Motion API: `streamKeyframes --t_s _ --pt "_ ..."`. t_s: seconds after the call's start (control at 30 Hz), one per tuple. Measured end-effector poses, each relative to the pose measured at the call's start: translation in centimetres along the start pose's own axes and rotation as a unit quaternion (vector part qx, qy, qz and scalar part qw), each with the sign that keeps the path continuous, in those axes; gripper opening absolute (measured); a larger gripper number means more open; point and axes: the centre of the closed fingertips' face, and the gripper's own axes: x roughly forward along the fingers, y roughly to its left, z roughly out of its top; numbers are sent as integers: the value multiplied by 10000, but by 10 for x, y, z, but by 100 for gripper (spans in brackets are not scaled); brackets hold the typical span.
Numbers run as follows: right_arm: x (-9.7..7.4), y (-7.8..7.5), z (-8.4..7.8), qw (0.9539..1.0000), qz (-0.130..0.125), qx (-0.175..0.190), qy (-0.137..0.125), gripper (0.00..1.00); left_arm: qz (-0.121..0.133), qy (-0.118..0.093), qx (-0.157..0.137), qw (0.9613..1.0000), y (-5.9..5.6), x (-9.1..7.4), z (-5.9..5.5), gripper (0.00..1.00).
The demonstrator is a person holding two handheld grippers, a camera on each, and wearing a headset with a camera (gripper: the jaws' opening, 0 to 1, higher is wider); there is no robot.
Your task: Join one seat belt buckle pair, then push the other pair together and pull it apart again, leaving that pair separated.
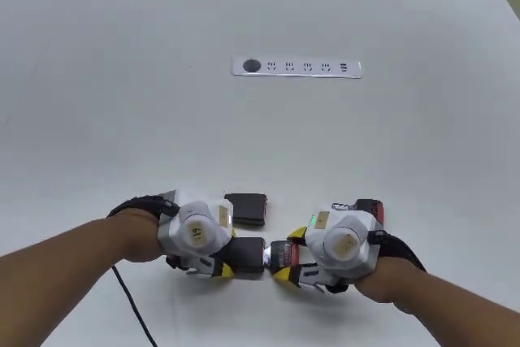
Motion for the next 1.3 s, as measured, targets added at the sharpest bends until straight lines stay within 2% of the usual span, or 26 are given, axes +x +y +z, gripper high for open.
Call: streamKeyframes --t_s 0.13,0.23,0.3,0.47,0.53,0.87,1.3 --pt "0 1 0 9999 39 -125 76 35 -27 -47 53 10000 0 0 -1 33" --pt "-1 1 0 9997 75 -202 99 35 -15 -166 56 9998 -1 -1 -2 33" --pt "-1 1 0 9996 110 -230 83 35 3 -272 14 9996 -1 -1 -1 33" --pt "-1 1 0 9993 123 -345 54 34 -22 -358 50 9993 0 -2 0 32" --pt "-2 3 -1 9987 117 -500 50 34 -24 -435 46 9990 -1 -2 0 32" --pt "-3 3 -5 9989 113 -429 -171 34 -69 -677 30 9977 -4 -2 2 32" --pt "-5 4 -7 9980 215 -497 -317 33 -106 -841 73 9964 -5 -1 2 32"
